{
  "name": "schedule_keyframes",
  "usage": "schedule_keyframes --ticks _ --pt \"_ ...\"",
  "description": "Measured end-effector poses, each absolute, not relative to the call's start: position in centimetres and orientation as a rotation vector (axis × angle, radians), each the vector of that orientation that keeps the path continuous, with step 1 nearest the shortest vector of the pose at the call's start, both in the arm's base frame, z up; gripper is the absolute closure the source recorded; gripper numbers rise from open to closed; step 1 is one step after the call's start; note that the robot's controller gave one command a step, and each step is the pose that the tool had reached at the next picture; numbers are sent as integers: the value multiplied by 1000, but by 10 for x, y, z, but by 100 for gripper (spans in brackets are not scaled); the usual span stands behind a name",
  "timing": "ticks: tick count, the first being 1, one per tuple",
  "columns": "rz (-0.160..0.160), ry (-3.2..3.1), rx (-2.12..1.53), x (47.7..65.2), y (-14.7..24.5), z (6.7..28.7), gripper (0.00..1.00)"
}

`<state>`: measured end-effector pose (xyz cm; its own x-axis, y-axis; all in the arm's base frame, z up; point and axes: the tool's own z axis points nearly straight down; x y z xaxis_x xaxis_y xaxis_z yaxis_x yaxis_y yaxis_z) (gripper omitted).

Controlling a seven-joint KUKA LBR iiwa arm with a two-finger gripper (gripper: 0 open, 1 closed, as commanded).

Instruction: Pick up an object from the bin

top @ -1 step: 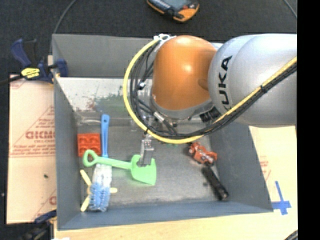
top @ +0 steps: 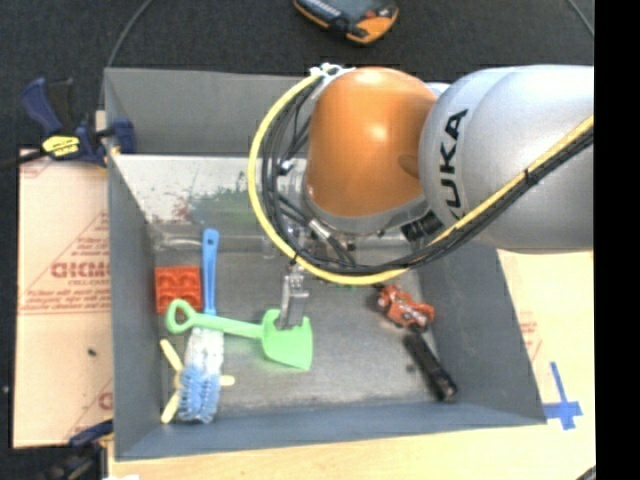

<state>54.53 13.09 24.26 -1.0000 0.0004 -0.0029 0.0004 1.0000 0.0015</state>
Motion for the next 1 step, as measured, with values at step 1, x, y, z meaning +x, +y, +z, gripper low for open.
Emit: schedule_keyframes --ticks 1 --pt "6 3133 142 533 162 83 0"
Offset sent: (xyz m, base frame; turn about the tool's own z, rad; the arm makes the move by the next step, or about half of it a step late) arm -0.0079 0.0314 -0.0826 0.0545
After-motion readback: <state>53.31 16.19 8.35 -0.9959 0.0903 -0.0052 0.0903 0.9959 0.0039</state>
